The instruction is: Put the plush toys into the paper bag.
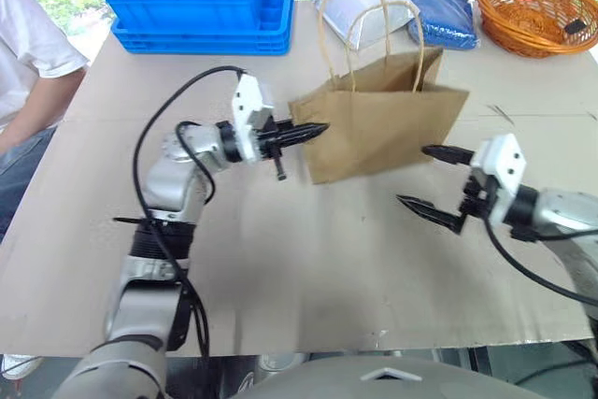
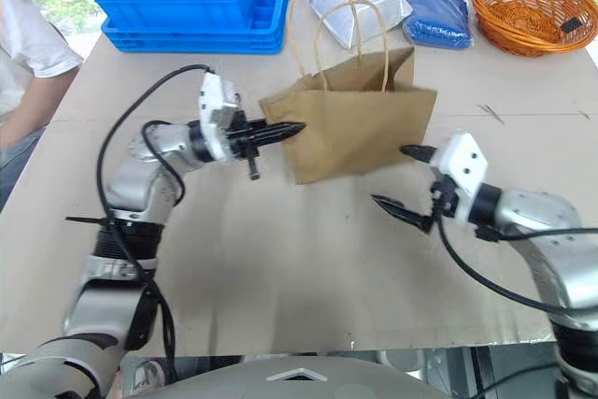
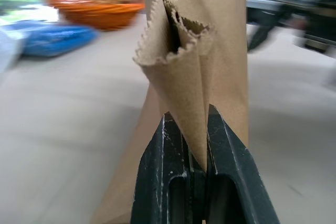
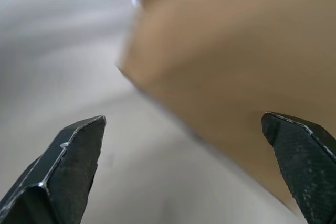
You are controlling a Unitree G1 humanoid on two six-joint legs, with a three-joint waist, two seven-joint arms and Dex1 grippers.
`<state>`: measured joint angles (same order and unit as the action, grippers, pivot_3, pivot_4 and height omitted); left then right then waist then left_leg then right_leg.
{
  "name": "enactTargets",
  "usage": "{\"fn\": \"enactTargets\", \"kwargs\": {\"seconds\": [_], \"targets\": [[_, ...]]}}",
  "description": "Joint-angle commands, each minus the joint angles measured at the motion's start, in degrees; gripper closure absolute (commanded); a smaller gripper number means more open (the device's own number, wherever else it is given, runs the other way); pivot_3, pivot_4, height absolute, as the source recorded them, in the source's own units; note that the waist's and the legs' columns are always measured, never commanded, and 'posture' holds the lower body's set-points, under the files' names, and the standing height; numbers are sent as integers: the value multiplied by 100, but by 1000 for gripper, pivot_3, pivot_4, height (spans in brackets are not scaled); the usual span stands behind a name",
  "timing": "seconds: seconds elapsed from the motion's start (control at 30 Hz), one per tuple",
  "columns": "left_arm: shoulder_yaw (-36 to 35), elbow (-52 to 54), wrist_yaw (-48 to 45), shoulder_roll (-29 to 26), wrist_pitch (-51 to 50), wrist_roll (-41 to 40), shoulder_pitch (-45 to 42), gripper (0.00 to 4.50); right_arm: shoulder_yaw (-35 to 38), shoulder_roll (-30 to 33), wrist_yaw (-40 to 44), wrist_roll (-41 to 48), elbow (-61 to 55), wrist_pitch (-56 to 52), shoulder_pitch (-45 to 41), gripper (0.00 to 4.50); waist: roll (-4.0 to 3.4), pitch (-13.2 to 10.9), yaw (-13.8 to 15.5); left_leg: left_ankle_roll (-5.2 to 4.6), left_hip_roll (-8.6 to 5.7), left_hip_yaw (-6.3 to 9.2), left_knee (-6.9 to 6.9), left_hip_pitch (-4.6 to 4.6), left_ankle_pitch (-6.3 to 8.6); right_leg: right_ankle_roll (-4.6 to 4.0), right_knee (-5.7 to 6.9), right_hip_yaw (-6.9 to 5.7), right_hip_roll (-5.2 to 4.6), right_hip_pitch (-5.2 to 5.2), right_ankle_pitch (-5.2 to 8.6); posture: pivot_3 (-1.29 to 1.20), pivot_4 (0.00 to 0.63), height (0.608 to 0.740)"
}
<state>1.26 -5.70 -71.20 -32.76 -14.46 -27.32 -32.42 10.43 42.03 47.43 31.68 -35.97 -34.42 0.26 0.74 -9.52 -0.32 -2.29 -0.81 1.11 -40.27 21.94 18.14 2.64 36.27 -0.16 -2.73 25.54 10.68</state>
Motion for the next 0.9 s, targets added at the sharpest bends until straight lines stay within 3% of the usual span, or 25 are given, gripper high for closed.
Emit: {"fn": "enactTargets", "kwargs": {"seconds": [0.03,0.2,0.33,0.37,0.47,0.53,0.57,0.67,0.9], "targets": [[78,-130,-1244,-535,640,55,32,4500,913,217,328,558,-773,46,739,20,0,0,9,-1,0,1,0,-3,1,0,-2,0,1,-4,0,0,150,740],[229,-835,-1649,-589,1418,448,-54,4500,1675,63,364,678,-1309,395,1795,20,1,1,61,-25,3,-2,-3,-23,14,1,-11,1,5,-31,1,0,150,740],[147,-820,-1680,-532,1331,318,46,4500,2198,-73,592,461,-1474,799,2667,20,6,4,104,-29,4,-2,-5,-28,16,2,-20,1,6,-41,1,0,150,740],[115,-789,-1646,-532,1282,294,52,3783,2273,-83,616,440,-1467,880,2775,0,7,5,107,-31,4,0,-5,-28,17,2,-20,0,7,-41,1,0,150,740],[-133,-436,-1372,-579,866,36,234,2743,2452,-68,765,402,-1341,1116,2977,0,6,5,97,-31,5,-6,-8,-29,17,3,-20,4,6,-41,1,0,150,740],[-309,-60,-1053,-636,550,-85,447,1750,2520,-40,859,382,-1234,1247,3035,0,6,5,94,-31,9,-4,-8,-30,17,3,-20,3,6,-41,1,0,150,740],[-396,130,-919,-688,386,-143,568,1570,2545,-34,888,385,-1189,1302,3034,0,6,5,95,-31,10,-4,-8,-31,17,3,-20,3,6,-41,1,0,150,740],[-737,804,-468,-925,-385,-484,993,398,2636,-30,1024,434,-1022,1490,3008,0,5,5,92,-31,15,-2,-7,-31,17,2,-19,2,8,-40,1,0,150,740],[-2209,2317,581,-1492,-1703,-1145,2889,398,3206,23,1654,598,-278,1993,3127,0,0,5,109,-30,27,-2,-6,-32,18,1,-28,1,5,-42,2,0,150,740]]}}
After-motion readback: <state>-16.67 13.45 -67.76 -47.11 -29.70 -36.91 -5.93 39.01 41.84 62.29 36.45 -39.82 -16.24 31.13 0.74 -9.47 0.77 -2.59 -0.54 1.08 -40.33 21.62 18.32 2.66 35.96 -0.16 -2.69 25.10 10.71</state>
